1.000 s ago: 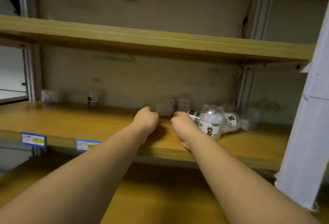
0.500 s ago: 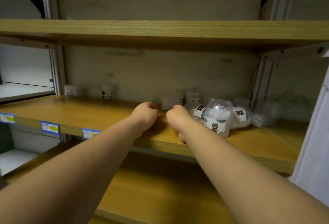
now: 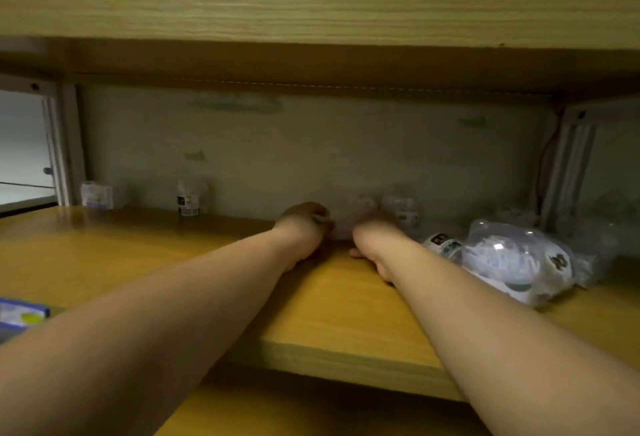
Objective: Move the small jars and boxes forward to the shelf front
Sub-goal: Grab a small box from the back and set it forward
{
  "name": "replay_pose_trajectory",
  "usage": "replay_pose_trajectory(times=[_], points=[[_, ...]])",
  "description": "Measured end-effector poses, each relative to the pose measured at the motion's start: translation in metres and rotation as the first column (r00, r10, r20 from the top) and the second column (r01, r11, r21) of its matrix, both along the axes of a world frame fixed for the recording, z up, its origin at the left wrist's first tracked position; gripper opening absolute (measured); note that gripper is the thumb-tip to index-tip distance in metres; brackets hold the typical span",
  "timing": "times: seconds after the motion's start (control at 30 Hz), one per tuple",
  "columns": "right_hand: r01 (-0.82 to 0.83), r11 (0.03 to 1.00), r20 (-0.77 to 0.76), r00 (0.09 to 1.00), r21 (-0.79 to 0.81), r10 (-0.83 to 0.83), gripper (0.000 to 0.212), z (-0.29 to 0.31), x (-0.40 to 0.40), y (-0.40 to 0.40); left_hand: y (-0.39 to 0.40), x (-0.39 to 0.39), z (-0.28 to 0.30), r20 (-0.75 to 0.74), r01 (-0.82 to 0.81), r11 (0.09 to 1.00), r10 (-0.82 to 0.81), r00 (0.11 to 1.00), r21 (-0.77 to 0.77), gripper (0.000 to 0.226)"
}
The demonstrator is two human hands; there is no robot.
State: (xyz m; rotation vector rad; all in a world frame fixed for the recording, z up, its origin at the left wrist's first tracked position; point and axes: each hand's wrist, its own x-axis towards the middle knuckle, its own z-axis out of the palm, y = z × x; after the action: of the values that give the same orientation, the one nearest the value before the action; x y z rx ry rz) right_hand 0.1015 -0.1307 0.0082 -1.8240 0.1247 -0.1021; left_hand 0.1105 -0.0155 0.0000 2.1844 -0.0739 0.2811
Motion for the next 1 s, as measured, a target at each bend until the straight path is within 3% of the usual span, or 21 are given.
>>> replay_pose_trajectory(times=[0.13,0.23,0.33,0.47,0.53,0.7,0.87,1.0], points=[[0.077,0.990,0.099,0.991,0.114,-0.088,0.033,-0.015,0.020,0.000,0.008,0.015,-0.008,0.032,0.045,0.988,-0.041,0.999,-0.146,0.020],[0.179,0.978,0.180,0.964,0.106,-0.196,0.053,-0.021,0.036,-0.008,0.008,0.020,-0.003,-0.012,0.022,0.929,-0.028,1.000,-0.371,0.015],[0.178,0.976,0.211,0.957,0.123,-0.201,0.038,-0.024,0.036,-0.008,0.007,0.021,-0.002,-0.011,0.005,0.863,-0.013,1.000,-0.504,0.021],[0.120,0.987,0.248,0.958,0.107,-0.143,0.026,-0.018,0.028,-0.005,0.011,0.026,-0.008,0.023,-0.006,0.842,0.022,1.000,-0.539,0.044],[0.104,0.994,0.254,0.961,0.046,-0.112,0.039,-0.020,0.028,-0.008,0.011,0.031,-0.011,-0.025,-0.013,0.840,0.000,1.000,-0.542,0.048],[0.134,0.980,0.322,0.943,-0.147,-0.080,0.038,-0.025,0.025,-0.015,0.009,0.032,-0.012,-0.010,-0.007,0.846,0.002,1.000,-0.534,0.039],[0.230,0.944,0.389,0.913,-0.237,-0.125,0.029,-0.019,0.006,-0.008,0.010,0.020,-0.008,0.003,-0.024,0.858,0.030,1.000,-0.513,0.023],[0.234,0.935,0.427,0.898,-0.266,-0.103,0.040,-0.005,-0.032,0.001,0.008,-0.018,0.005,0.004,-0.081,0.814,0.102,0.995,-0.575,0.018]])
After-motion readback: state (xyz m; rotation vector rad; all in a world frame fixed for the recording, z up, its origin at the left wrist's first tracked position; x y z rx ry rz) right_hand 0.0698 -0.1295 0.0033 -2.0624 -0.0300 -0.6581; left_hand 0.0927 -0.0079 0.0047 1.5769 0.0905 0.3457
